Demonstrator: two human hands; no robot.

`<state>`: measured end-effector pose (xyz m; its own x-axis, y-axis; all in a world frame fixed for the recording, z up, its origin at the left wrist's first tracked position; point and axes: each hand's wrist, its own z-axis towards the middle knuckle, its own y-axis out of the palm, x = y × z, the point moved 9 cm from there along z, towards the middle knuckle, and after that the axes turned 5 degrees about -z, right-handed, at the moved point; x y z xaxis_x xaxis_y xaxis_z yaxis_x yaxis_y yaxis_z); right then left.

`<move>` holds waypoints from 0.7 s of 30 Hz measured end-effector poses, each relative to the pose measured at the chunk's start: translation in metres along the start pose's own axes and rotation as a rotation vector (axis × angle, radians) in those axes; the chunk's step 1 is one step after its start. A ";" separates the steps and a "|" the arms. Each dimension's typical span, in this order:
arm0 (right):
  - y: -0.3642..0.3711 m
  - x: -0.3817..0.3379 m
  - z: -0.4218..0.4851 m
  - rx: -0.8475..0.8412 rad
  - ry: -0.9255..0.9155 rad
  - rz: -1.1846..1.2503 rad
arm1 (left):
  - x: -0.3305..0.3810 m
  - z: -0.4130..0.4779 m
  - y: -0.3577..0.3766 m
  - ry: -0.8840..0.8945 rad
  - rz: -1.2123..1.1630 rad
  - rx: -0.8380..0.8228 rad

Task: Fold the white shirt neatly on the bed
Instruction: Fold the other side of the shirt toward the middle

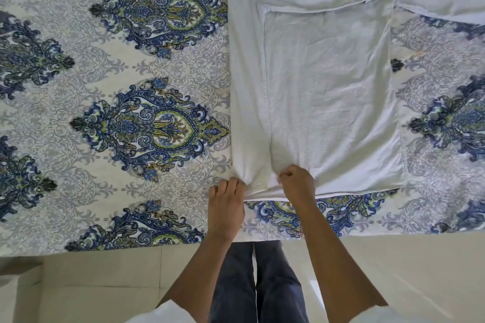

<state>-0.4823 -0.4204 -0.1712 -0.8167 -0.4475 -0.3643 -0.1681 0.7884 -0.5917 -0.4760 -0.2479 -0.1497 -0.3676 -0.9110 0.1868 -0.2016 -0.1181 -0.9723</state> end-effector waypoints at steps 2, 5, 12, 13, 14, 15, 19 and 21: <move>-0.003 0.003 0.000 -0.005 0.008 -0.018 | 0.004 -0.001 -0.004 0.007 -0.006 -0.001; -0.021 -0.019 0.002 0.061 -0.041 0.022 | 0.004 0.013 -0.025 -0.003 -0.044 0.085; -0.036 -0.095 0.041 0.057 -0.173 0.053 | 0.004 0.162 -0.090 0.123 -0.178 0.234; -0.034 -0.100 0.049 0.043 -0.166 0.022 | 0.005 0.190 -0.094 0.131 -0.180 0.228; -0.031 -0.103 0.055 0.026 -0.156 0.003 | 0.006 0.217 -0.098 0.126 -0.167 0.202; -0.030 -0.104 0.059 0.009 -0.147 -0.007 | 0.006 0.242 -0.099 0.112 -0.135 0.153; -0.032 -0.107 0.076 -0.001 -0.126 0.052 | 0.000 0.338 -0.093 -0.046 0.013 0.004; -0.036 -0.111 0.080 0.024 -0.115 0.095 | -0.008 0.369 -0.087 -0.156 -0.014 -0.029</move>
<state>-0.3409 -0.4330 -0.1669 -0.7593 -0.4178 -0.4989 -0.0786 0.8199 -0.5670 -0.1205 -0.3765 -0.1181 -0.2194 -0.9600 0.1740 -0.2326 -0.1218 -0.9649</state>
